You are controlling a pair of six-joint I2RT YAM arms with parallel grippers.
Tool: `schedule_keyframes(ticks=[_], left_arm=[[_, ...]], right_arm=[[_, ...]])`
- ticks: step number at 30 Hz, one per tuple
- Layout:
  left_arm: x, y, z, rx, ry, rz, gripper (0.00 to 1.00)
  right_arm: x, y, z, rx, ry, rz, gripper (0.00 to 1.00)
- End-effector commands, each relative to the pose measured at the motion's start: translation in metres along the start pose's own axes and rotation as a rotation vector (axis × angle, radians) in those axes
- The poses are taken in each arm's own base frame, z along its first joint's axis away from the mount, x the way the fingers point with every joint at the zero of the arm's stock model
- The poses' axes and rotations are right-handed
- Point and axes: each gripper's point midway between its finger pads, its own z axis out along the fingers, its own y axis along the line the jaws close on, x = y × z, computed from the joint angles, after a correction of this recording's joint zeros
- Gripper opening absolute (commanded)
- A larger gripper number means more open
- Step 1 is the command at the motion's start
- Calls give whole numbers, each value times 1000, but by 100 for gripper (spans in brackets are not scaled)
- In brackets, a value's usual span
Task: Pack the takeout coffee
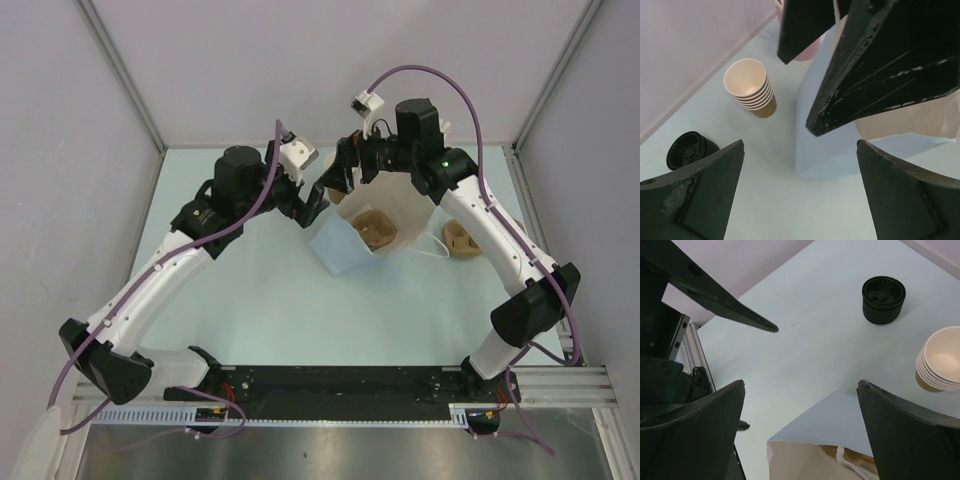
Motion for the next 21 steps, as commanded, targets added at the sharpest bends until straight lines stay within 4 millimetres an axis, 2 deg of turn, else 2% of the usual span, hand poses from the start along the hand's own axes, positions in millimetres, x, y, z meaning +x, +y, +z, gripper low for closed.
schedule_keyframes(ticks=[1,6,10,15,16,17,21], left_arm=[[-32,-6,2,-3,-78,27,99],[-19,-18,25,25,-26,22,98],[-18,-30,35,45,-10,36,97],[-6,-33,43,39,24,58,91],[-4,-34,43,43,27,61,88],[-3,-34,44,42,30,63,80],[0,-32,45,23,38,70,57]], right_arm=[[-21,7,-12,-2,-67,-32,100],[-21,7,-13,-1,-71,-32,100],[-20,7,-16,8,-75,-42,100],[-20,10,-21,8,-77,-50,100],[-21,11,-22,6,-80,-53,100],[-20,10,-23,11,-79,-55,99],[-19,10,-27,18,-75,-61,100]])
